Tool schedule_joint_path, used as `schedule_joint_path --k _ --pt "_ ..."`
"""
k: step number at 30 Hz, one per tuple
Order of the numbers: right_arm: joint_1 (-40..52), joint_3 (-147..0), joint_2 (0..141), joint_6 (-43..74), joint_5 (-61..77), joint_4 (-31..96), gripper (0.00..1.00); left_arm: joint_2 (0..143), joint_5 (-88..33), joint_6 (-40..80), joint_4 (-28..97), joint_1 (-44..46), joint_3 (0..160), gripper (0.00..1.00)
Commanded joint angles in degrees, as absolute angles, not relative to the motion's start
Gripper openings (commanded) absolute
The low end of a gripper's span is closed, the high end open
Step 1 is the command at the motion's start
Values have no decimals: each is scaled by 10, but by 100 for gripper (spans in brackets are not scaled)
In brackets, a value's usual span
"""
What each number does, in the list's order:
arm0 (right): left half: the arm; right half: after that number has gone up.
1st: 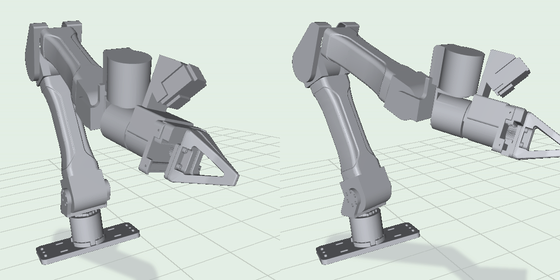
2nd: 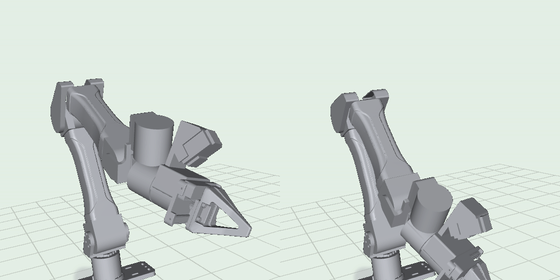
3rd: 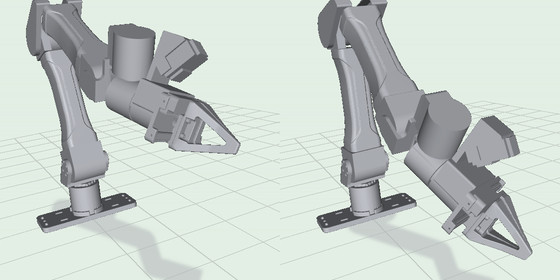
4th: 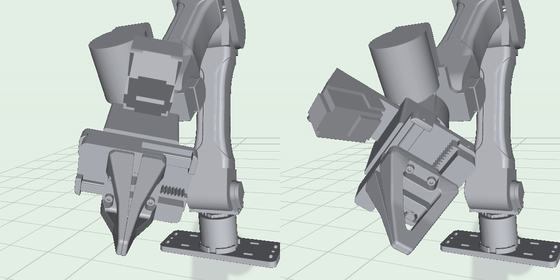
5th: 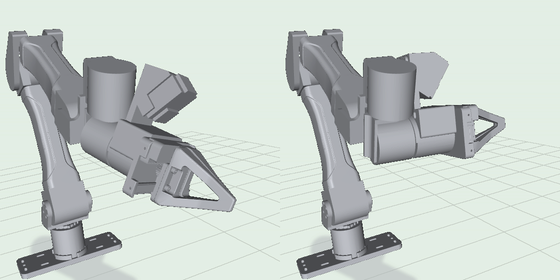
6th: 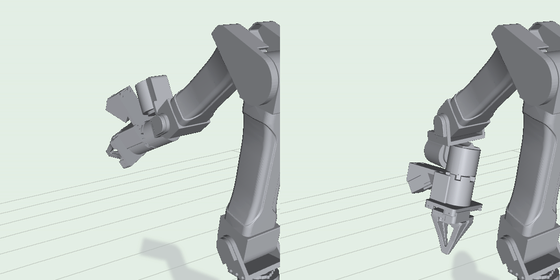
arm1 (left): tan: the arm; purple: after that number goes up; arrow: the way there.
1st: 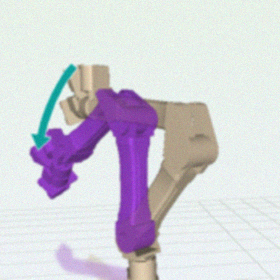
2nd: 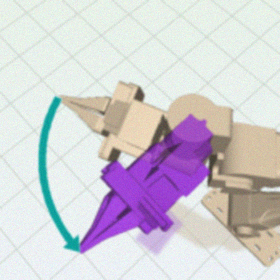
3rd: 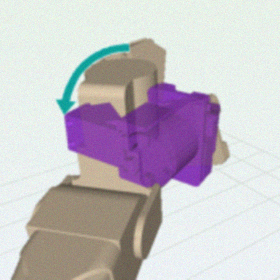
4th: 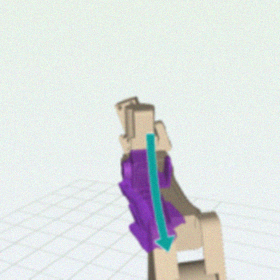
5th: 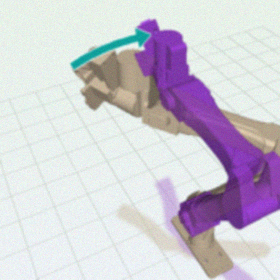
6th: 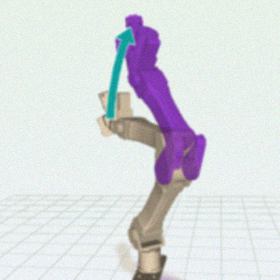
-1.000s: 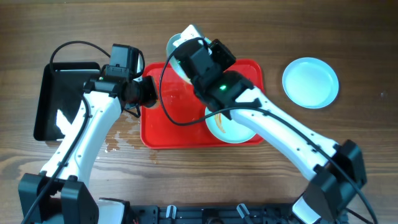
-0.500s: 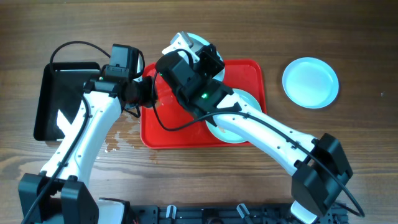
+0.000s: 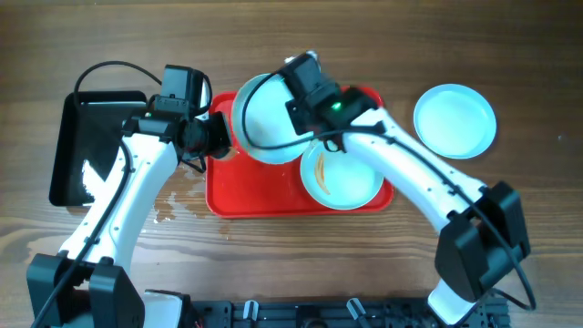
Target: Clean dirty plates on tray and stack at the side
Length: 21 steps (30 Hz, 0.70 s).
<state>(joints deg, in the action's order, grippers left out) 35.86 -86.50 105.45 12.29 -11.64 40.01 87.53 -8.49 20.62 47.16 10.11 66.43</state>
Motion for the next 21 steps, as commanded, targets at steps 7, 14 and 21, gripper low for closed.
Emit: schedule_joint_path --k 7,14,21 --pt "353 -831 1123 247 43 375 4 880 -177 201 437 125 670 4" --pt "353 -831 1178 272 76 371 4 902 -143 202 418 156 664 4" --pt "353 -831 1181 272 104 372 5 963 -136 204 414 160 663 4"
